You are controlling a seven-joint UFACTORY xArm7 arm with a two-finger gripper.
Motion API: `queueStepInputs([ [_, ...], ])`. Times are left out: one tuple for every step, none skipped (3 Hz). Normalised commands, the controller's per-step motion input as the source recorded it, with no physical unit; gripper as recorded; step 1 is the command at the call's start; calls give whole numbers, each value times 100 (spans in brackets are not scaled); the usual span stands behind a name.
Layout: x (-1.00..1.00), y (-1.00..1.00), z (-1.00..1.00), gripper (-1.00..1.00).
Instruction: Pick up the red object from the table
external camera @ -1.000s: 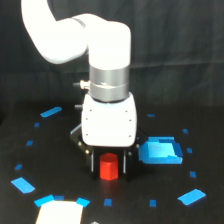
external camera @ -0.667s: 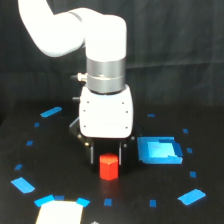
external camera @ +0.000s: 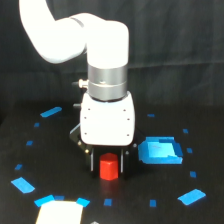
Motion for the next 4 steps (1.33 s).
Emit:
queueStepInputs([
  [25,6,-34,-100],
  [-22,48,-18,-100],
  [67,100,32,-70],
  [100,100,16,100],
])
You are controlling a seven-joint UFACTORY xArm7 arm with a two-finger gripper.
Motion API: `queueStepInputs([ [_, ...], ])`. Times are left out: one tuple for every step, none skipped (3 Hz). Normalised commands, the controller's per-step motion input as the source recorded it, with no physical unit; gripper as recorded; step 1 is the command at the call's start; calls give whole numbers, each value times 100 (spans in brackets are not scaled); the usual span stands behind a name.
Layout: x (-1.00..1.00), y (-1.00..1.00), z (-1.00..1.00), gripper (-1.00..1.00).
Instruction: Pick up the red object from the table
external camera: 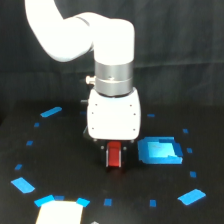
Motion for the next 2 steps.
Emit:
queueStepInputs([
  [100,100,1,87],
  [17,78,52,100],
])
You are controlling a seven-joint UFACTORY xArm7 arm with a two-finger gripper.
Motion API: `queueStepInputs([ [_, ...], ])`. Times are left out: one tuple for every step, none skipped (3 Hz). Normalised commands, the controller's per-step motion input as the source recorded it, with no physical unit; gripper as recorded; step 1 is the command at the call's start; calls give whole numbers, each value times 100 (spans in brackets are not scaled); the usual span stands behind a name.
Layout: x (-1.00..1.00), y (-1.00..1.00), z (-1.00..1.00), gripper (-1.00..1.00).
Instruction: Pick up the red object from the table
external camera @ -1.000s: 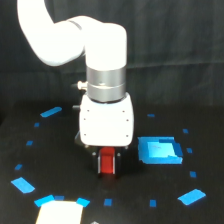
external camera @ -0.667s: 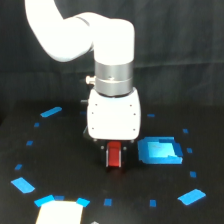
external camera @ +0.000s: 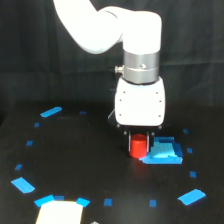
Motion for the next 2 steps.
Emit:
queueStepInputs([
  [-100,20,61,-100],
  [-64,64,4,75],
])
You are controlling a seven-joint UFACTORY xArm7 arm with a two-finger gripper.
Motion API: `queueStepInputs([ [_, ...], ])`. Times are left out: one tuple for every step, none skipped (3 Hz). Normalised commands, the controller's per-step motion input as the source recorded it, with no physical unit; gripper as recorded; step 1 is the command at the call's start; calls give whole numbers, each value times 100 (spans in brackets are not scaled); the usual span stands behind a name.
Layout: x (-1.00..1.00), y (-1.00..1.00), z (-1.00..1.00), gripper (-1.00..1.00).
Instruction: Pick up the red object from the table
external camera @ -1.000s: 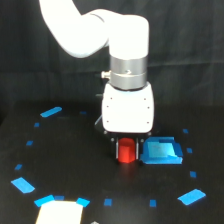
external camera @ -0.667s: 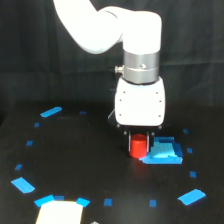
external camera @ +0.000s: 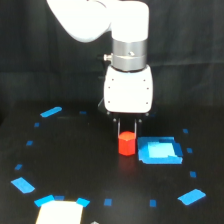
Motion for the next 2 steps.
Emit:
queueStepInputs([
  [-84,1,45,91],
  [-100,100,3,-100],
])
